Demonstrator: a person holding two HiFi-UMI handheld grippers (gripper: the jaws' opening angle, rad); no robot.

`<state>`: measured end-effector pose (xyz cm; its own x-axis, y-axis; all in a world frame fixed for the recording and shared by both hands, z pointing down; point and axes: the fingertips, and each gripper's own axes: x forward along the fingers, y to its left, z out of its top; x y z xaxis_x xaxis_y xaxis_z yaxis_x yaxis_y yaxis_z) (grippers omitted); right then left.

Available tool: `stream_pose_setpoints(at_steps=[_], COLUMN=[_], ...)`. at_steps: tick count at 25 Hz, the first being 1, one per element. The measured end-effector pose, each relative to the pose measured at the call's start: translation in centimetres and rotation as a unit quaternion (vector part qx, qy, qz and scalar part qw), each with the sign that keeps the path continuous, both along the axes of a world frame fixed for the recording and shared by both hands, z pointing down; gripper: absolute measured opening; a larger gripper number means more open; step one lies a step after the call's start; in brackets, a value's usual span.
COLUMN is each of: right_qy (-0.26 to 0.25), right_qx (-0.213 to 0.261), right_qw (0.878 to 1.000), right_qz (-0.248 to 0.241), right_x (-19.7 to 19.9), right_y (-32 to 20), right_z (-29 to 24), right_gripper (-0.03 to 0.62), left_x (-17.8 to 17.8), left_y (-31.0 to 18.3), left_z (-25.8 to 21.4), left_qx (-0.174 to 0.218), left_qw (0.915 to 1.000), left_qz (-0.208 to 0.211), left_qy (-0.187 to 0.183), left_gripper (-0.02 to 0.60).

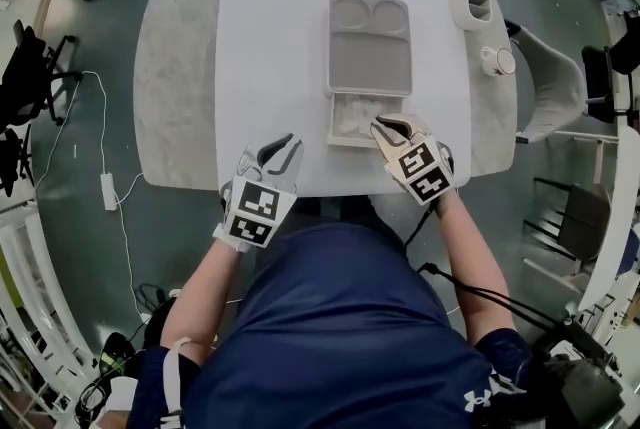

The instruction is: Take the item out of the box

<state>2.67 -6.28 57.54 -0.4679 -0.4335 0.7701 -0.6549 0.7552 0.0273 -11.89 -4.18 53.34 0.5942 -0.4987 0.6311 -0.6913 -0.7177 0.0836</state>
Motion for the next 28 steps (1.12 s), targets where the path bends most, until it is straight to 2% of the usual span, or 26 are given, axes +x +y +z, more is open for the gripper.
stream_pose_setpoints(at_steps=[3, 7, 15, 18, 22, 28], right_qy=[0.051, 0.087, 0.155, 0.167, 0.167, 0.159], right_qx=[-0.029, -0.075, -0.111, -0.12, -0.119, -0.089], right_qw=[0.995, 0.982, 0.962, 0.958, 0.958, 0.961], right_qz=[-0.077, -0.149, -0.194, -0.2, -0.199, -0.21], right_x=[-0.5, -0.9, -1.6, -1.8, -2.0, -2.2], right_y=[0.1, 0.3, 0.2, 0.3, 0.9, 0.9], right_z=[3.0, 6.4, 11.1, 11.8, 12.0, 10.2], right_gripper=[0.05, 0.074, 0.058, 0.036, 0.007, 0.003], left_x=[-1.3, -2.4, -5.7, -5.9, -5.2, -3.7], left_y=[-0.2, -0.3, 1.0, 1.4, 1.9, 0.8], left_z=[0.5, -0.1, -0.7, -0.2, -0.1, -0.9], left_qx=[-0.025, -0.031, -0.029, -0.033, -0.038, -0.021], left_qw=[0.9982, 0.9939, 0.9833, 0.9815, 0.9821, 0.9861], left_qz=[-0.052, -0.104, -0.179, -0.188, -0.184, -0.164], left_qy=[0.013, 0.017, 0.012, 0.013, 0.016, 0.019], left_gripper=[0.076, 0.086, 0.086, 0.086, 0.086, 0.086])
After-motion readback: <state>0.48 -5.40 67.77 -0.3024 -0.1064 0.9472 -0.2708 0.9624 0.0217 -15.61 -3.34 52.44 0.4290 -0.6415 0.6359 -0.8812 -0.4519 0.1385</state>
